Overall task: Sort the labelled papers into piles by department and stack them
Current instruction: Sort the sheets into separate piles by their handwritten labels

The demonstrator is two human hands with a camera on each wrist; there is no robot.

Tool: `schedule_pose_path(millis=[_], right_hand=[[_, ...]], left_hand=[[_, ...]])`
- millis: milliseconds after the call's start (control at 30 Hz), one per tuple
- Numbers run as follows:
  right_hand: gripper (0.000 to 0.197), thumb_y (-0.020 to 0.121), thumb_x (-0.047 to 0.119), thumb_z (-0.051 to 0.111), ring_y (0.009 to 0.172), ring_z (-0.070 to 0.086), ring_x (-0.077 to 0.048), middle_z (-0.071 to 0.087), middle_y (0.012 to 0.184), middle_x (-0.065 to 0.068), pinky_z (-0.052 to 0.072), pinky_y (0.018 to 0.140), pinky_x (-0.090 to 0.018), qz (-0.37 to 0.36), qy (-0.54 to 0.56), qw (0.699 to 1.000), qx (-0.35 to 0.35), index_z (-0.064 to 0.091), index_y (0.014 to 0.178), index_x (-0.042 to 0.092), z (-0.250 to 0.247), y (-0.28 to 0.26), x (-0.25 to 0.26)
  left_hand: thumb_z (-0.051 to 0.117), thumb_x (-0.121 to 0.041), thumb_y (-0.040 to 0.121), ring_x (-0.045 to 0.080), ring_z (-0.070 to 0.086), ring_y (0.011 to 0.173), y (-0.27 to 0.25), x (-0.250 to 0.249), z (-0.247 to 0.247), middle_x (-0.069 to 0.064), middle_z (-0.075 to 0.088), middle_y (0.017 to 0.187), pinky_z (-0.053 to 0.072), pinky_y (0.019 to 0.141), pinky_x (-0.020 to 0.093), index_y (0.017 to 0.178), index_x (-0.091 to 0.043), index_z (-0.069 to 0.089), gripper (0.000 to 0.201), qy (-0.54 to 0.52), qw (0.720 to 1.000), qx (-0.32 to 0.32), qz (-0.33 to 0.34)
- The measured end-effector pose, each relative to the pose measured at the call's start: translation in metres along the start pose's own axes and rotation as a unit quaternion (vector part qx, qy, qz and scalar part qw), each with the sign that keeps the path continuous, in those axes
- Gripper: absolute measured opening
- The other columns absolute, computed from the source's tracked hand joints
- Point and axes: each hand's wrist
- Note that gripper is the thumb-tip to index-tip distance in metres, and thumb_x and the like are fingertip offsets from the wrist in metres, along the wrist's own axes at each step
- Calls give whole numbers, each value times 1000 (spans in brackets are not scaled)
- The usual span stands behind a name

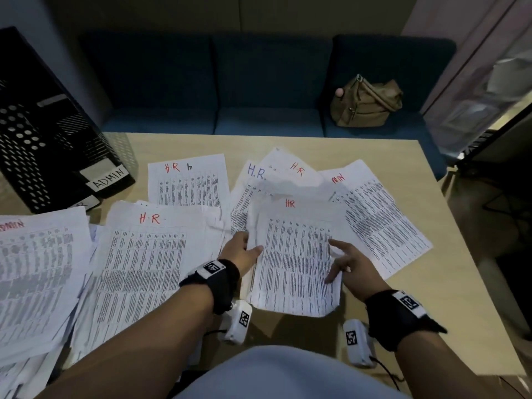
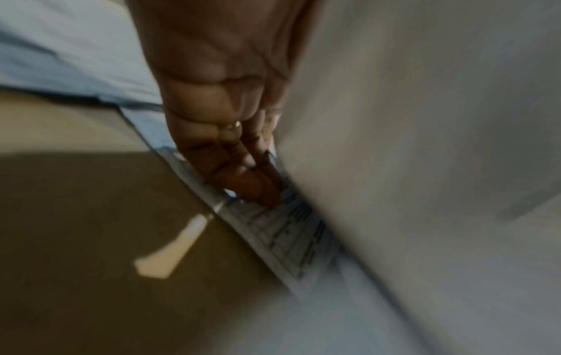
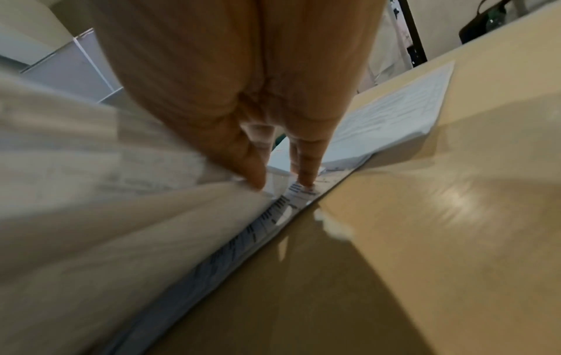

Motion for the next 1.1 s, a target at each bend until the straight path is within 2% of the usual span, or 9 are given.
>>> schedule_pose_path(millis=[67, 133, 200, 367, 500, 667, 833, 1000, 1100], right_hand=[[41, 84, -15, 40, 99, 52, 17, 66, 94, 14, 35, 101, -23, 9, 67, 997, -43, 66, 97, 13, 1, 3, 1], [25, 87, 2, 49, 106, 59, -18, 59, 120, -5, 46, 95, -35, 29, 147, 982, -115, 64, 103, 12, 4, 9, 3], [38, 84, 29, 67, 113, 55, -31, 49, 130, -15, 50, 93, -46, 86, 217, 960, -157, 52, 116, 15, 7, 15, 3], [79, 58, 13, 90, 109, 54, -28, 49, 125, -14, 47, 91, -37, 167, 191, 949, -186, 46, 124, 11, 9, 24, 0], [52, 63, -1, 83, 90, 67, -31, 69, 100, -14, 55, 86, -45, 175, 170, 951, -189, 64, 111, 4, 3, 26, -13], [30, 74, 1, 75, 81, 60, -23, 66, 86, -10, 48, 76, -32, 152, 176, 934, -273, 70, 104, 0, -30, 15, -36], [29, 78, -14, 65, 87, 60, -27, 68, 88, -11, 57, 60, -19, 82, 310, 923, -214, 66, 104, -1, -29, 10, -29], [27, 73, -5, 75, 85, 68, -35, 72, 88, -18, 57, 79, -45, 48, 312, 945, -90, 67, 98, -1, 4, 12, -12], [36, 68, -14, 72, 71, 71, -21, 71, 84, -12, 56, 71, -39, 37, 351, 932, -79, 62, 99, 1, 12, 13, 2]], left_hand=[[63, -18, 90, 22, 57, 111, 0, 3, 7, 9, 57, 129, 46, 94, 31, 135, -9, 44, 50, -37, 999, -18, -3], [70, -11, 84, 24, 64, 100, 1, 9, 10, 10, 66, 113, 51, 92, 38, 121, -11, 52, 42, -90, 995, -43, -8], [75, -8, 78, 24, 66, 89, 0, 13, 10, 8, 69, 95, 53, 89, 39, 104, -13, 58, 31, -126, 991, -46, -3], [79, -3, 73, 22, 61, 75, -3, 19, 5, 4, 64, 75, 52, 81, 32, 78, -16, 62, 22, -188, 980, -69, -2], [73, -8, 81, 21, 57, 80, -1, 31, 2, 4, 61, 82, 44, 80, 26, 90, -9, 62, 14, -204, 970, -128, -25], [65, -7, 87, 21, 57, 87, -1, 35, -6, 7, 62, 91, 44, 84, 24, 102, -3, 64, 16, -163, 973, -156, -38], [61, 0, 87, 20, 56, 80, 0, 37, -4, 1, 59, 78, 46, 76, 23, 82, -15, 59, 16, -160, 976, -147, -17], [51, 24, 81, 10, 60, 65, -14, 25, 2, -2, 66, 68, 48, 66, 19, 78, -13, 57, 37, -259, 963, -60, 46], [37, 32, 76, 11, 68, 70, -16, 19, 3, -3, 71, 78, 53, 59, 20, 86, -17, 62, 56, -289, 956, -11, 43]])
Point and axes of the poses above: each hand's wrist, its own y-axis towards the middle knuckle, its own z-axis out of the palm, x = y × z
